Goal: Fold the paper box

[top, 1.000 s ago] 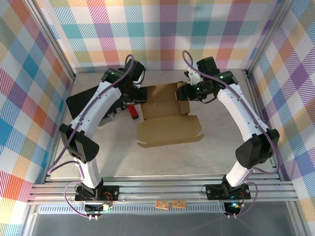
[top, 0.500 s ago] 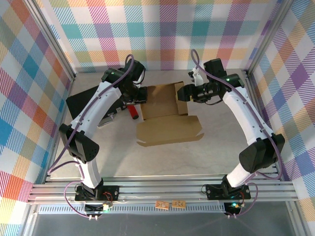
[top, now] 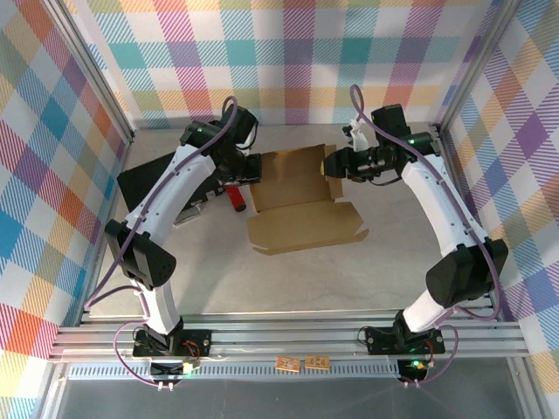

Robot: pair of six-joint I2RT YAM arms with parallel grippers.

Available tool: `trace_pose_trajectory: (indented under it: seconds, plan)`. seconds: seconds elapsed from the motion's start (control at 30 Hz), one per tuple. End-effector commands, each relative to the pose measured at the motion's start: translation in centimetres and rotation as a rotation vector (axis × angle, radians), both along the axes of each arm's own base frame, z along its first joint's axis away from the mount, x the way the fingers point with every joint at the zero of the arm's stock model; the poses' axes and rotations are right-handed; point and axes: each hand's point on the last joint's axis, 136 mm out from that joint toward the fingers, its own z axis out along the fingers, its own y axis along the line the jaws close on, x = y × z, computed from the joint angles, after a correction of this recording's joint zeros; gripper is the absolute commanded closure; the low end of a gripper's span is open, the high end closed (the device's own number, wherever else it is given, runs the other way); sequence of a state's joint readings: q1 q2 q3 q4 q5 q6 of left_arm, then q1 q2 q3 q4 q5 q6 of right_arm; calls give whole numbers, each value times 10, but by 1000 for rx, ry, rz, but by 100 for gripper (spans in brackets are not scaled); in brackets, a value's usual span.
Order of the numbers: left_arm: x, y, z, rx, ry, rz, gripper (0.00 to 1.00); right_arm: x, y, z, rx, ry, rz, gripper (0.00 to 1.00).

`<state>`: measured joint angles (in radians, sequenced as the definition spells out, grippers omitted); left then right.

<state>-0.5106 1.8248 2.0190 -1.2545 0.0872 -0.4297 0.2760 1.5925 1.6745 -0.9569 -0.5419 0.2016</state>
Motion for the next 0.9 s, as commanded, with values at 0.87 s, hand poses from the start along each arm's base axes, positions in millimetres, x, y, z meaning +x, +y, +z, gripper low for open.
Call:
trace_pose_trajectory:
  seconds: [0.87]
  plan:
    - [-6,-6,13,-42,-19,-22,100,34,-27,6,394,40,1,48]
